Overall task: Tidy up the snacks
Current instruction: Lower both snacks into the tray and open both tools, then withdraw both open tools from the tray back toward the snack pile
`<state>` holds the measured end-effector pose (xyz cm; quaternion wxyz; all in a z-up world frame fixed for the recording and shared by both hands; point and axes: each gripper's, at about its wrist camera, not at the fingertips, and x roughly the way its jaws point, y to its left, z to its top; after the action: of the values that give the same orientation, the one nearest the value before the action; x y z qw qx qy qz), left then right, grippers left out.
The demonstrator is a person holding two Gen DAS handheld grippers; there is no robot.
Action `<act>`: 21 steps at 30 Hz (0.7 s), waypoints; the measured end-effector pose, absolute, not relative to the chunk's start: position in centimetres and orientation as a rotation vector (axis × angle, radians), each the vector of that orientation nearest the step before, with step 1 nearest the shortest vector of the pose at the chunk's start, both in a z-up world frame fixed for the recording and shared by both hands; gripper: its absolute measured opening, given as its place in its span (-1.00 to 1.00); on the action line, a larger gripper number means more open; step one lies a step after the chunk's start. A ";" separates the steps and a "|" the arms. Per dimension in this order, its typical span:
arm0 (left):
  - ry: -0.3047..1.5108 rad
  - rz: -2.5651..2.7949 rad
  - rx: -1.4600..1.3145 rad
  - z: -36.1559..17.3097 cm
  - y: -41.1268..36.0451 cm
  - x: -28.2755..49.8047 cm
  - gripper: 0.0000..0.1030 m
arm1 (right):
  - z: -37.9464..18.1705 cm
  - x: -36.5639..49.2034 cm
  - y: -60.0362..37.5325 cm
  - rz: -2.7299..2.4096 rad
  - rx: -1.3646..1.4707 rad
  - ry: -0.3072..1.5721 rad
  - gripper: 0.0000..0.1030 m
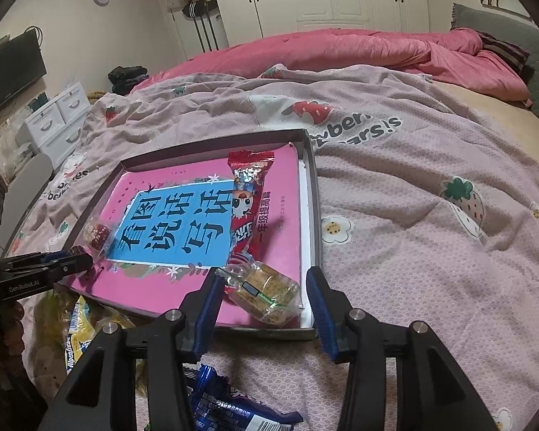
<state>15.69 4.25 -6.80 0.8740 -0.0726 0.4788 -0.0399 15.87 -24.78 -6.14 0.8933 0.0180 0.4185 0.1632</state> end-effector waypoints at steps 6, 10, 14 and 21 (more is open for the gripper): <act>1.003 -0.098 -0.171 -6.6 4.3 15.6 -0.10 | -5.9 15.7 -24.7 0.348 0.040 0.855 -0.04; 1.005 -0.101 -0.169 -6.6 4.2 15.5 -0.08 | -5.6 15.5 -24.6 0.360 0.037 0.841 0.02; 1.004 -0.103 -0.170 -6.5 4.2 15.5 -0.05 | -5.4 15.5 -24.6 0.359 0.039 0.834 0.03; 0.994 -0.113 -0.166 -6.0 4.1 15.2 0.13 | -4.8 15.4 -25.0 0.354 0.057 0.805 0.04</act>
<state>15.16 4.08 -5.98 0.8742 -0.0795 0.4759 -0.0539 15.38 -25.00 -4.82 0.9045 0.0276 0.3894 0.1714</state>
